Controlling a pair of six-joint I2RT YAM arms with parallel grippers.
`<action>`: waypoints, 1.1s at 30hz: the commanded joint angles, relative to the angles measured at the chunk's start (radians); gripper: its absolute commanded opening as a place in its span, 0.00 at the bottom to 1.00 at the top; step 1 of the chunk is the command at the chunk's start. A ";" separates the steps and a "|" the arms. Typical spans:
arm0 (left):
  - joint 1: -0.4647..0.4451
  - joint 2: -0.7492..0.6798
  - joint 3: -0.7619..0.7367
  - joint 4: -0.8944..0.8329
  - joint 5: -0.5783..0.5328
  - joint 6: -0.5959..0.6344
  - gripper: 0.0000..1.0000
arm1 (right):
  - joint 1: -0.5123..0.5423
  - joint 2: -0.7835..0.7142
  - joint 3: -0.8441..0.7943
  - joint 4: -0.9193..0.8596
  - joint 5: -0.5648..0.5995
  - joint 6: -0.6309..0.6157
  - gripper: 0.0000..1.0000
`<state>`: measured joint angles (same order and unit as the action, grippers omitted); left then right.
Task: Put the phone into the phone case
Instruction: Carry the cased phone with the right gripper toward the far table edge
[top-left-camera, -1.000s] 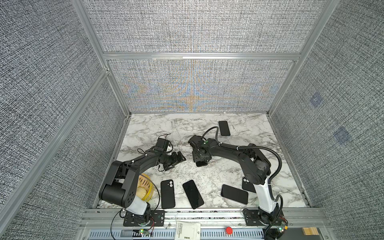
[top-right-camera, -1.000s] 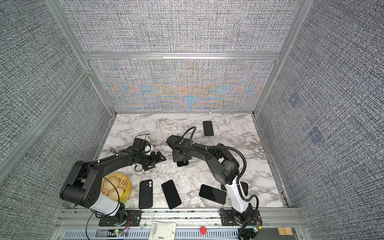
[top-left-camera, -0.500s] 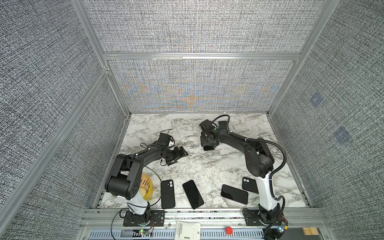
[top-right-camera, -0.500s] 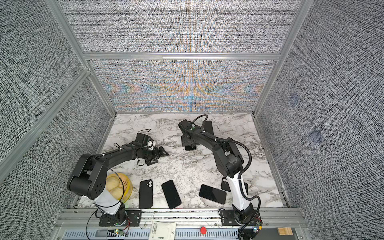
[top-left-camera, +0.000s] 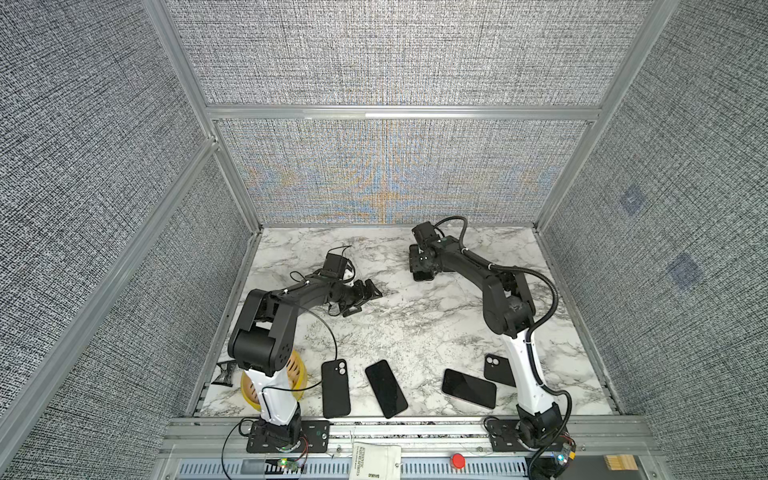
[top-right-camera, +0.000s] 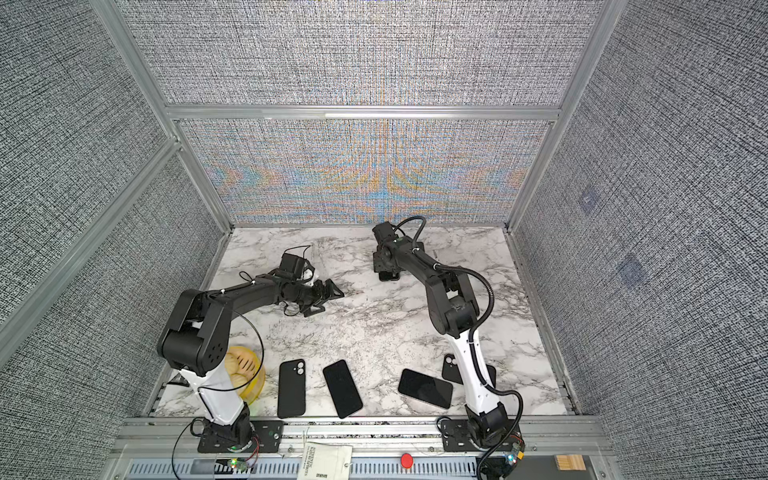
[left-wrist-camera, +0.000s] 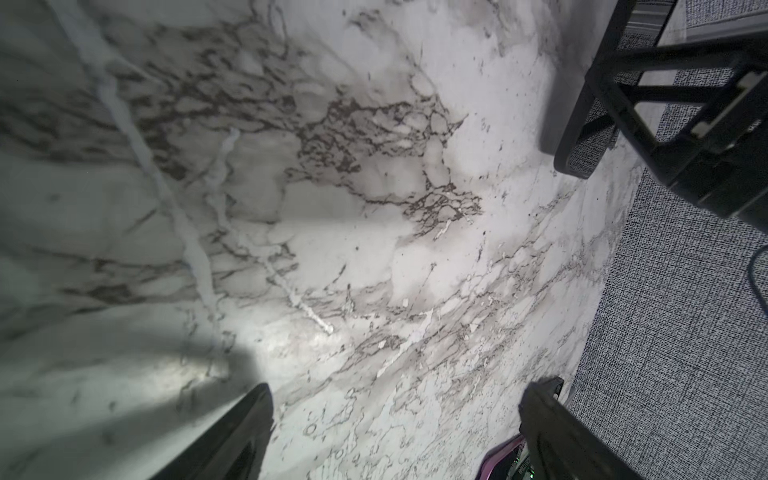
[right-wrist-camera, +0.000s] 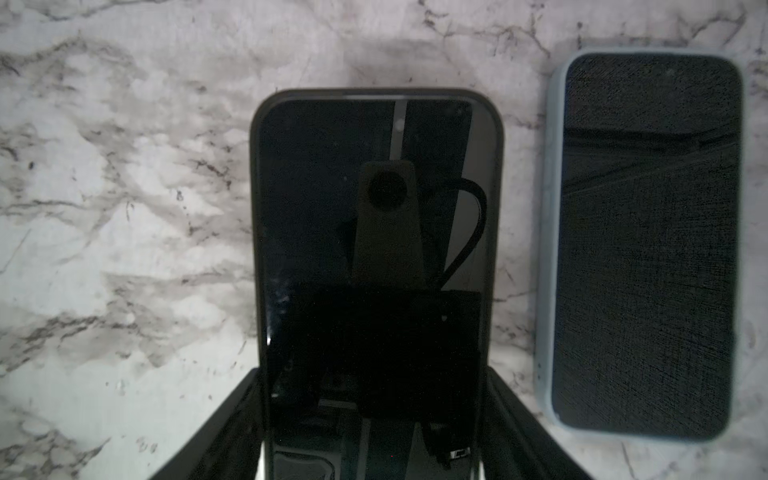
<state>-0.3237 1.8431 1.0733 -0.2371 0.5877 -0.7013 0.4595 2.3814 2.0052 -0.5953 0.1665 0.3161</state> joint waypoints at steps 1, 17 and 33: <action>0.002 0.019 0.014 0.010 0.030 0.000 0.94 | -0.010 0.029 0.059 -0.007 -0.009 -0.023 0.56; 0.002 0.031 0.016 0.015 0.034 0.005 0.94 | -0.042 0.166 0.266 -0.126 -0.045 -0.015 0.56; 0.003 0.010 -0.020 0.035 0.038 0.005 0.94 | -0.041 0.170 0.280 -0.202 -0.040 0.020 0.59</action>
<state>-0.3237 1.8603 1.0595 -0.2020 0.6266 -0.7033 0.4175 2.5488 2.2719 -0.7826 0.1196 0.3172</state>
